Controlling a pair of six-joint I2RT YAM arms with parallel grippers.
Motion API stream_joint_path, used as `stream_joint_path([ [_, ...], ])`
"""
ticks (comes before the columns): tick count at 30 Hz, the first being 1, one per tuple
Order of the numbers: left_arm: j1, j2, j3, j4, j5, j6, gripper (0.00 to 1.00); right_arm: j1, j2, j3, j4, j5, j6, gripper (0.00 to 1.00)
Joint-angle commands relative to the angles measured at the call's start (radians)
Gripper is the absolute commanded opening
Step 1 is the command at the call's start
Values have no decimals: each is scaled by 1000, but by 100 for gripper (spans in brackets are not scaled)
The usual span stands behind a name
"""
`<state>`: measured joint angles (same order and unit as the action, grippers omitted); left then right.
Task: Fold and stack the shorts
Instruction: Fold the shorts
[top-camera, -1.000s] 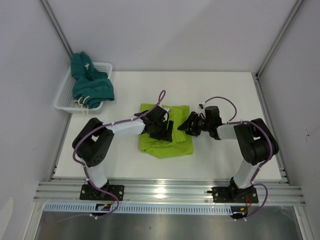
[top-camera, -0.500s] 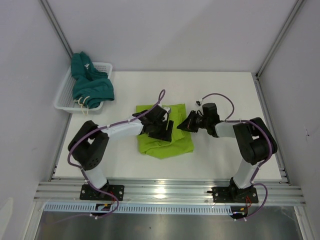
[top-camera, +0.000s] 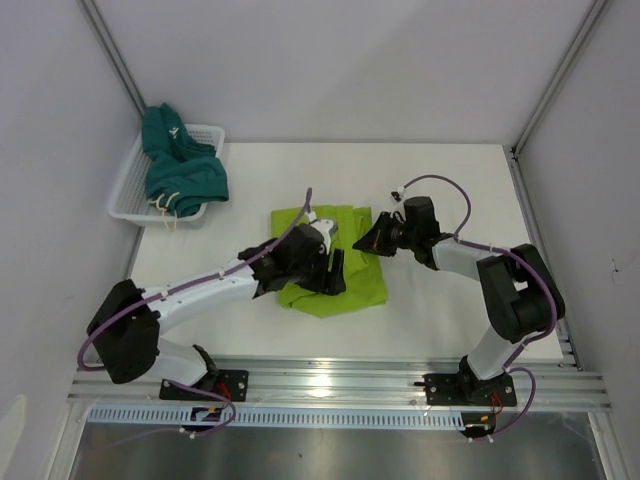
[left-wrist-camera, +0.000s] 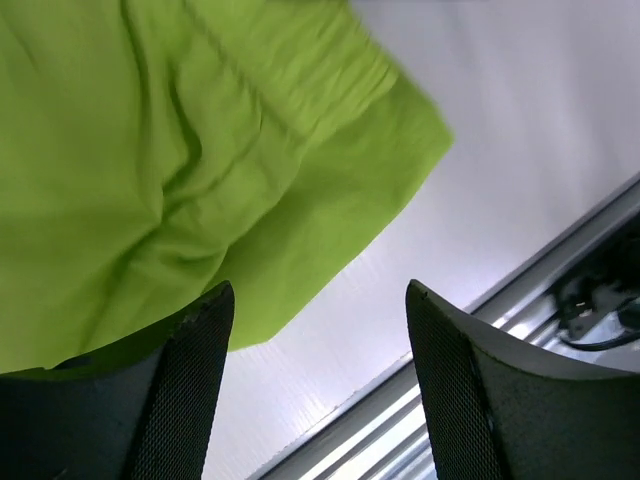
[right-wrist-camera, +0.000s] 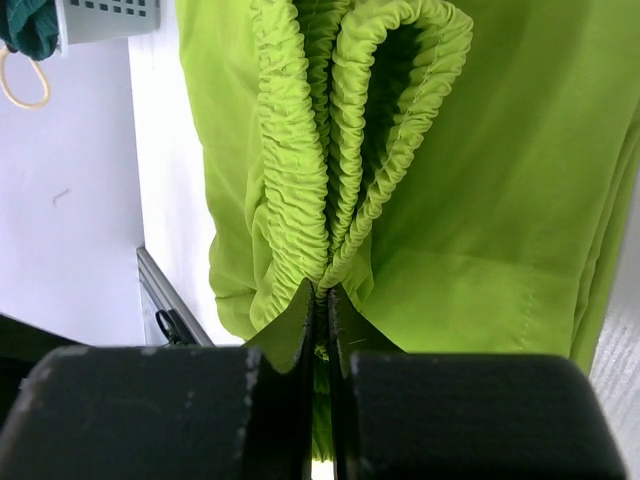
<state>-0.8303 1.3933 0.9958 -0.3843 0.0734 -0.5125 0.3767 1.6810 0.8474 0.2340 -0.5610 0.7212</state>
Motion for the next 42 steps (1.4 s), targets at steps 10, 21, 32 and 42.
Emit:
stream_joint_path([
  [10,-181,0,-259,375,-311,-110,70,-1,-33,81,-38,29,-2,0],
  [21,-188,139,-261,486,-363,-106,69,-13,-44,97,-61,26,-2,0],
  [32,-270,194,-264,532,-412,-138,69,-36,-32,136,-88,16,-9,0],
  [42,-267,254,-233,427,-504,-271,69,-48,-86,107,-131,27,-22,0],
])
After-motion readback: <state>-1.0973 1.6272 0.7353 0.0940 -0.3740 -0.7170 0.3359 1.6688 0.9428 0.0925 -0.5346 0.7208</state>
